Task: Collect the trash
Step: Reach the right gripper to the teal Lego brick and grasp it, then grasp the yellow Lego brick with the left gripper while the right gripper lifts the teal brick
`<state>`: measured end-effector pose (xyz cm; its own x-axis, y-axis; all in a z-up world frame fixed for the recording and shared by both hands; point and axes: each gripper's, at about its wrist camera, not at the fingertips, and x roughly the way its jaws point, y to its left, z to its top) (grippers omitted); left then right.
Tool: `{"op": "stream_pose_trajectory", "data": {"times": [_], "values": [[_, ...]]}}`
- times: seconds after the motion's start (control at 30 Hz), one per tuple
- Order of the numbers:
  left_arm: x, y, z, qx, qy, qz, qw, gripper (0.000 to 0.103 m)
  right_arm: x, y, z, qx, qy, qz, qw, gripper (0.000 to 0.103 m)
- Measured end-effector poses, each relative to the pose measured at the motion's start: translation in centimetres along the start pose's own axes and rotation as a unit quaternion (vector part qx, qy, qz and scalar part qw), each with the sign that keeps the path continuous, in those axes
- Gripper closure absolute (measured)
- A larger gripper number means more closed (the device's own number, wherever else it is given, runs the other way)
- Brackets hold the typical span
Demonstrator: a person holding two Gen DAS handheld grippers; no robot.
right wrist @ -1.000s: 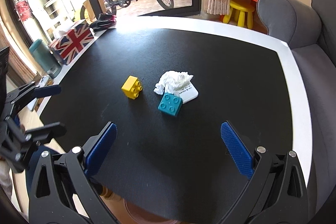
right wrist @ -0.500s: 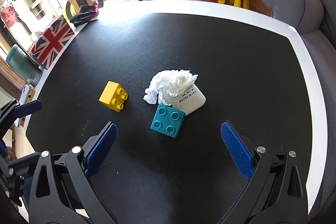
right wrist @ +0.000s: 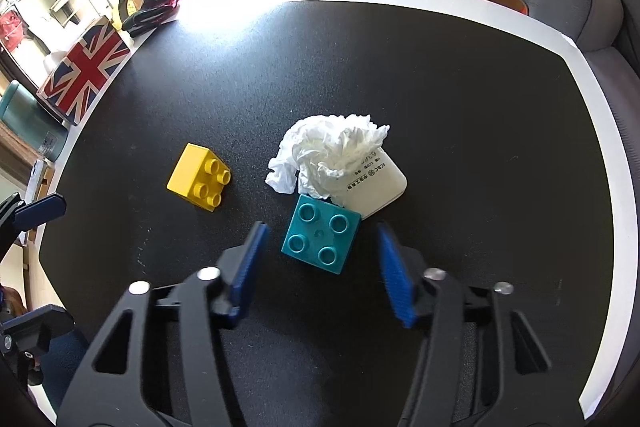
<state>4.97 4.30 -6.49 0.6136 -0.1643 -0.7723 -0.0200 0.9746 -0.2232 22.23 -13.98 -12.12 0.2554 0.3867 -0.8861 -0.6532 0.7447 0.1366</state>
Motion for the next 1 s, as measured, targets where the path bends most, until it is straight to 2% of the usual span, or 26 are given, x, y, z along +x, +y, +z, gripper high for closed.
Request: {"op": "stream_pose_trajectory", "data": {"times": [0.07, 0.2, 0.67, 1.0], "values": [[0.1, 0.0, 0.0, 0.000, 0.000, -0.001, 1.0000, 0.008, 0.0, 0.0, -0.1, -0.001, 0.000, 0.001, 1.000, 0.064], [0.2, -0.2, 0.2, 0.001, -0.001, -0.001, 1.0000, 0.008, -0.3, -0.1, -0.2, -0.002, -0.005, 0.004, 1.000, 0.066], [1.2, -1.5, 1.8, 0.012, -0.005, 0.003, 0.9999, 0.008, -3.5, -0.9, -1.0, -0.005, -0.039, 0.017, 0.999, 0.069], [3.2, -2.3, 3.7, 0.013, 0.003, 0.008, 0.9999, 0.008, -5.6, -2.2, -1.5, -0.004, -0.055, 0.022, 0.998, 0.069]]}}
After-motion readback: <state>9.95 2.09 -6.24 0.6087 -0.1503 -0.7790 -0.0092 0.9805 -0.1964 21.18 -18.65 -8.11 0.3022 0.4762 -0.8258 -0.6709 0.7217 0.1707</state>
